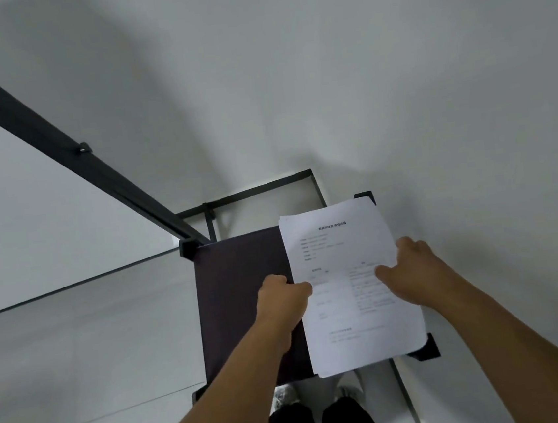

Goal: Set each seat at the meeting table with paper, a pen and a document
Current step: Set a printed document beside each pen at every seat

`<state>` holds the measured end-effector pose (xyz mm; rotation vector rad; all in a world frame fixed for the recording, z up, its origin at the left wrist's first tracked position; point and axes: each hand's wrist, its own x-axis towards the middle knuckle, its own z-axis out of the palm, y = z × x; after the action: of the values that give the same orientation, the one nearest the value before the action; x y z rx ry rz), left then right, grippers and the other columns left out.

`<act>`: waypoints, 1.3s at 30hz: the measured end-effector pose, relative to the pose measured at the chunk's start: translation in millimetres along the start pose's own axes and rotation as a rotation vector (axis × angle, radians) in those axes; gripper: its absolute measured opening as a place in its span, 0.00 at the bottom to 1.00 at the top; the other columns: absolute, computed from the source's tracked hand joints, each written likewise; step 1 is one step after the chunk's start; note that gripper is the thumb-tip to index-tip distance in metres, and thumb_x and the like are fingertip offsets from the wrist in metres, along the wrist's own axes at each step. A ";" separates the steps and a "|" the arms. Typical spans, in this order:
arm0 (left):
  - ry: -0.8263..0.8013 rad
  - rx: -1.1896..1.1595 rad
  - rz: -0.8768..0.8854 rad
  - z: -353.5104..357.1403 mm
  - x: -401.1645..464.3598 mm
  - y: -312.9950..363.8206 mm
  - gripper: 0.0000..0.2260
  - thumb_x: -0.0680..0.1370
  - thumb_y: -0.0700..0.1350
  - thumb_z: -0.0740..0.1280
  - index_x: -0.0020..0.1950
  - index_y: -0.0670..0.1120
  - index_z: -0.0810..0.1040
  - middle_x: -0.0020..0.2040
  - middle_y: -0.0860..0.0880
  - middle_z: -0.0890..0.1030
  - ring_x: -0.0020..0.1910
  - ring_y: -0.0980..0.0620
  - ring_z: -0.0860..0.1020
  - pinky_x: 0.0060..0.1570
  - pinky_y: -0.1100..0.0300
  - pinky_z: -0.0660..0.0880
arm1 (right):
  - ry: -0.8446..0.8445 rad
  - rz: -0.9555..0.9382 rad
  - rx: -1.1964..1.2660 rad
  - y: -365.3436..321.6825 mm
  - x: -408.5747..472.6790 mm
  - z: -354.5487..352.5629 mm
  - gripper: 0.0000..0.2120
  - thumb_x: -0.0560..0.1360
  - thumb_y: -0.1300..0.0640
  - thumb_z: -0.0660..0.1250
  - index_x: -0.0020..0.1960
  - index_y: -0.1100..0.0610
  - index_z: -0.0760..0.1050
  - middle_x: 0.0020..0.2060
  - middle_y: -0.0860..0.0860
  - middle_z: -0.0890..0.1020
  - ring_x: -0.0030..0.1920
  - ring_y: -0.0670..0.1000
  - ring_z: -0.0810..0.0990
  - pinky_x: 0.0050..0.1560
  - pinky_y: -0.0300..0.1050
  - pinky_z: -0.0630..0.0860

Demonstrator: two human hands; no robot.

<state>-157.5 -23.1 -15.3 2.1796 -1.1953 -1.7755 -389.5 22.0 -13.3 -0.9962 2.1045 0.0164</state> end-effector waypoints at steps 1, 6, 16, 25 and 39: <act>0.018 -0.017 -0.002 1.8 1.3 -0.5 0.08 0.79 0.38 0.70 0.49 0.43 0.71 0.44 0.47 0.81 0.30 0.55 0.72 0.21 0.67 0.67 | 0.004 0.000 0.019 -0.5 3.4 3.6 0.34 0.82 0.43 0.68 0.77 0.62 0.62 0.71 0.61 0.70 0.67 0.62 0.77 0.66 0.54 0.77; 0.014 -0.059 -0.061 7.5 7.7 3.5 0.10 0.79 0.36 0.70 0.43 0.44 0.71 0.53 0.47 0.87 0.37 0.53 0.79 0.22 0.67 0.70 | 0.004 0.019 0.111 -2.5 17.8 10.9 0.34 0.81 0.45 0.70 0.75 0.63 0.60 0.71 0.62 0.69 0.67 0.63 0.76 0.66 0.54 0.76; -0.020 -0.081 -0.036 25.9 10.6 6.7 0.17 0.73 0.39 0.71 0.61 0.46 0.86 0.61 0.50 0.86 0.51 0.49 0.87 0.38 0.61 0.82 | -0.023 0.071 0.223 3.7 27.3 17.4 0.25 0.81 0.50 0.71 0.69 0.62 0.65 0.65 0.58 0.77 0.54 0.56 0.79 0.48 0.46 0.75; -0.065 -0.023 -0.015 37.2 10.9 6.3 0.14 0.83 0.37 0.64 0.66 0.47 0.68 0.59 0.52 0.79 0.52 0.53 0.80 0.41 0.59 0.79 | 0.026 0.018 0.269 -1.0 21.3 16.6 0.19 0.81 0.53 0.71 0.63 0.60 0.65 0.58 0.55 0.79 0.50 0.53 0.79 0.43 0.45 0.75; -0.020 -0.091 0.046 19.7 -0.6 3.5 0.12 0.85 0.33 0.58 0.65 0.47 0.70 0.60 0.50 0.81 0.53 0.50 0.82 0.39 0.58 0.79 | -0.021 -0.124 0.310 -13.8 3.5 24.2 0.11 0.84 0.66 0.61 0.64 0.57 0.68 0.56 0.50 0.79 0.50 0.47 0.78 0.41 0.37 0.75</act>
<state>-176.3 -17.5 -19.4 2.0722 -1.1358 -1.8007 -366.0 18.0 -28.1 -0.9294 1.9484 -0.3497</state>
